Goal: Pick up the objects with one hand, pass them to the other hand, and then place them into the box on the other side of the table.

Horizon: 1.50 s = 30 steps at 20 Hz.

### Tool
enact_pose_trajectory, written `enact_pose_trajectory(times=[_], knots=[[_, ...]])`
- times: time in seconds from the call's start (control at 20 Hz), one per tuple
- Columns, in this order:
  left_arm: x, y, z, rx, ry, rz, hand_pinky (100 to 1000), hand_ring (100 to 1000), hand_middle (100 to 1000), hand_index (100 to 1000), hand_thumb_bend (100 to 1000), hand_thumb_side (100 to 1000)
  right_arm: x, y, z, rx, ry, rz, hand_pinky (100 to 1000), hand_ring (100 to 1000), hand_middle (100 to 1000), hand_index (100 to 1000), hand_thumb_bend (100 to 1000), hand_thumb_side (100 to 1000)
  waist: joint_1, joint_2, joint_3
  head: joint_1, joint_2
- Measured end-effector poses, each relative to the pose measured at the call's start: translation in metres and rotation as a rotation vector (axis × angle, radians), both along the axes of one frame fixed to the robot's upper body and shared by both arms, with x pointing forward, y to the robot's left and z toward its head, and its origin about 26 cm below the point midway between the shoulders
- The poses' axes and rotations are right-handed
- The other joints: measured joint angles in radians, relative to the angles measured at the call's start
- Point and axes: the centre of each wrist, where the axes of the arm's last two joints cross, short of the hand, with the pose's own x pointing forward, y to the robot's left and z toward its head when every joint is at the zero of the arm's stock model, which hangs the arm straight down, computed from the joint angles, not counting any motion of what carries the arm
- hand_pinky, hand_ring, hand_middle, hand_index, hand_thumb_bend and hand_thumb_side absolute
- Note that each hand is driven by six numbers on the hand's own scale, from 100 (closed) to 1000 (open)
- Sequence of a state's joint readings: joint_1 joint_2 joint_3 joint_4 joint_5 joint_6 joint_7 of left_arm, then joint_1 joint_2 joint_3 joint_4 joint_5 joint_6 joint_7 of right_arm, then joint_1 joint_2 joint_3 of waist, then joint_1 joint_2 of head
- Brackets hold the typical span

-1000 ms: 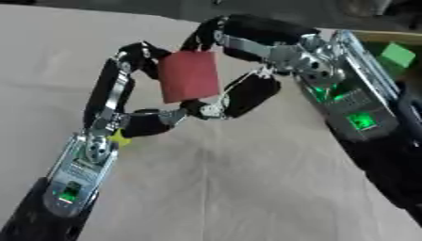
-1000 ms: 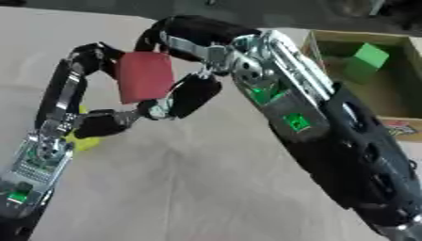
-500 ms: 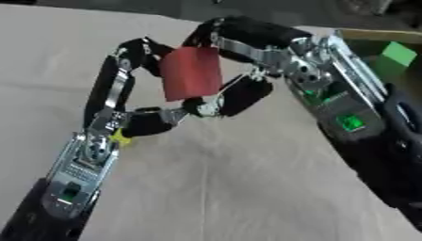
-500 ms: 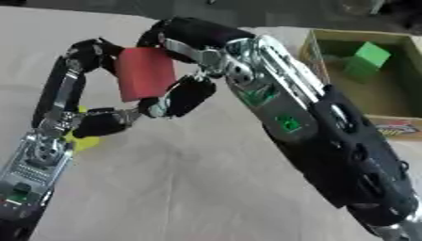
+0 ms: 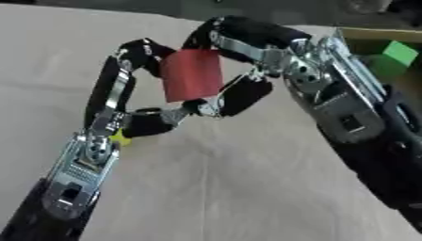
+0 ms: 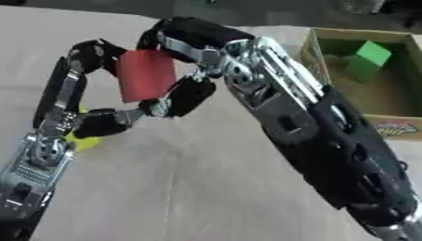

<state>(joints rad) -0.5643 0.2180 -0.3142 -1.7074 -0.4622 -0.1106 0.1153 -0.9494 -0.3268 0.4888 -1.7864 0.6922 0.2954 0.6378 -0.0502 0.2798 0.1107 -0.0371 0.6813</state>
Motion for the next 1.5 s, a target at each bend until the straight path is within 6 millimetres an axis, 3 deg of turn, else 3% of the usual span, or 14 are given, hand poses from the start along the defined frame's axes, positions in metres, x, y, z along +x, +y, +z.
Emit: enact_pose_trajectory(times=[0.45, 0.5, 0.6, 0.95, 1.2, 1.5], knots=[[0.0001, -0.0001, 0.0000, 0.006, 0.007, 0.003, 564, 495, 457, 545, 109, 100, 0.0001, 0.0000, -0.0012, 0.019, 0.006, 0.004, 842, 726, 525, 605, 203, 191, 0.000, 0.004, 0.000, 0.000, -0.007], [0.0001, -0.0001, 0.0000, 0.007, 0.007, 0.003, 589, 522, 490, 590, 200, 100, 0.0001, -0.0002, -0.0016, 0.019, 0.007, 0.004, 841, 724, 523, 603, 194, 192, 0.000, 0.004, 0.000, 0.000, -0.008], [0.0001, -0.0001, 0.0000, 0.010, 0.005, 0.006, 612, 552, 530, 640, 293, 100, 0.0002, -0.0003, -0.0018, 0.021, 0.008, 0.005, 840, 720, 518, 598, 206, 183, 0.000, 0.004, -0.001, 0.000, -0.008], [-0.0002, 0.0001, -0.0010, 0.019, -0.012, 0.026, 663, 631, 631, 769, 463, 161, 0.0006, -0.0013, -0.0014, 0.028, 0.014, 0.006, 836, 709, 509, 591, 210, 174, 0.001, 0.004, -0.003, 0.000, -0.008], [-0.0008, 0.0000, -0.0030, 0.031, -0.022, 0.048, 669, 649, 668, 811, 505, 176, 0.0008, -0.0021, -0.0020, 0.030, 0.025, 0.008, 833, 705, 504, 587, 214, 166, 0.002, 0.005, -0.005, 0.000, -0.008], [-0.0005, 0.0006, -0.0097, 0.054, -0.001, 0.062, 665, 642, 661, 830, 485, 140, 0.0009, -0.0064, 0.0009, 0.034, 0.029, 0.001, 829, 699, 500, 586, 218, 163, 0.003, 0.006, -0.007, 0.000, -0.008]])
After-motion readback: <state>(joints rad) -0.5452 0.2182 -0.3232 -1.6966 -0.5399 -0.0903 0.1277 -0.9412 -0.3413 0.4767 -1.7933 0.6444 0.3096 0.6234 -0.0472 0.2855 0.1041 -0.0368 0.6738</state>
